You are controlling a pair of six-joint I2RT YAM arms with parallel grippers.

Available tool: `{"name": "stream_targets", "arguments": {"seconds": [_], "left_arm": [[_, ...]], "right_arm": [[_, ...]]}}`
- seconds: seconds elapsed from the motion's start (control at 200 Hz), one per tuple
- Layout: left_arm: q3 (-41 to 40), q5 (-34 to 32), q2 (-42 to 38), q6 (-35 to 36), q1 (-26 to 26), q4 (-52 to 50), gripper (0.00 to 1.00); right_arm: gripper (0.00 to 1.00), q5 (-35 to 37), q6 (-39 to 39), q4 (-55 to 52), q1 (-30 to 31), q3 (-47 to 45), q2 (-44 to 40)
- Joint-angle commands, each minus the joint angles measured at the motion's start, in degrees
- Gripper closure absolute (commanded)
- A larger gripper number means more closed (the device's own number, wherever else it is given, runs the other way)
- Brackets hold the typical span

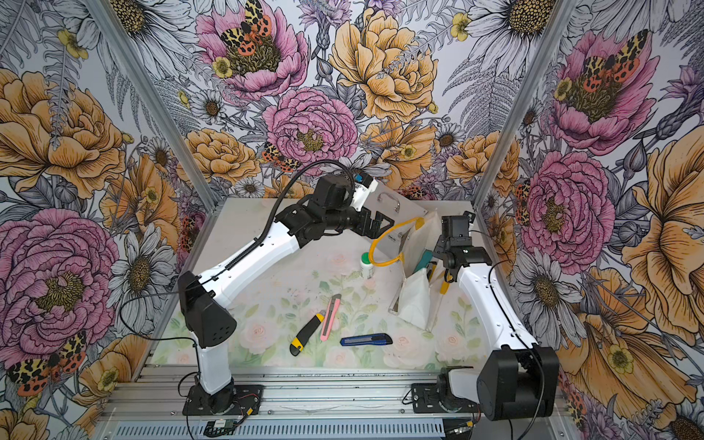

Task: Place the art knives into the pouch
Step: Pick up the utility knife at the center of the board.

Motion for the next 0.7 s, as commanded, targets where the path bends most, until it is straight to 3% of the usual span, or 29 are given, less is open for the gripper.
{"name": "stream_targets", "arguments": {"seconds": [0.0, 0.27, 0.565, 0.696], "left_arm": [[-10.3, -10.1, -4.8, 1.7, 0.7, -0.4, 0.02], [-28.8, -17.5, -9.1, -7.5, -0.4, -6.4, 0.01], [-29.1, -19.4, -0.7, -9.8, -3.6, -14.2, 0.06], [-30.1, -17.0, 0.7, -10.5, -3.8, -15.3, 0.11]], "right_arm": [[1.0, 0.5, -0.5, 0.0, -0.5, -0.7, 0.5], [1.0, 0.1, -0.3, 0.0, -0.6, -0.2, 1.8], [1.0, 0.1, -0.3, 0.0, -0.6, -0.4, 2.1], [1.0, 0.5, -0.3, 0.0, -0.6, -1.2, 1.3]]}}
